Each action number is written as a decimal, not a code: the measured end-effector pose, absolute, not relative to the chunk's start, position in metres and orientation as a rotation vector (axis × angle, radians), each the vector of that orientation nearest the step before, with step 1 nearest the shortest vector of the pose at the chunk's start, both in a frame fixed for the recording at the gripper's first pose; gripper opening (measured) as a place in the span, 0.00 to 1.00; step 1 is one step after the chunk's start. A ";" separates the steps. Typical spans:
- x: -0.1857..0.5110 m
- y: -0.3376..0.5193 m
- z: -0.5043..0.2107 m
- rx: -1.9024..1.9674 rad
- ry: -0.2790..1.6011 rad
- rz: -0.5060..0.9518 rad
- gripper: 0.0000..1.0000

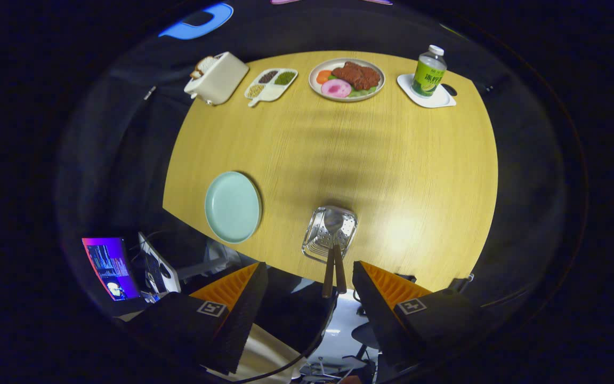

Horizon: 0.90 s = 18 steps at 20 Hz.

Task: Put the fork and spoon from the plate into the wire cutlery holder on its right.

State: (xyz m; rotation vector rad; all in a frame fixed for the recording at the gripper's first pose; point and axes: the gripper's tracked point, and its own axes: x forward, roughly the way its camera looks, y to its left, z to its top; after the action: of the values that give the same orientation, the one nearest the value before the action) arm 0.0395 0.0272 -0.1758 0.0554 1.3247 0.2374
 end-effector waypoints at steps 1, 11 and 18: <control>0.042 0.027 -0.162 0.076 1.270 0.228 0.99; 0.067 0.019 -0.036 0.165 0.646 0.079 0.99; 0.065 0.027 0.038 0.143 0.223 -0.032 0.99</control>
State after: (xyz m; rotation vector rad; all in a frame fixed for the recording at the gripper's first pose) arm 0.0653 0.0270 0.0382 0.1428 0.2235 -0.0318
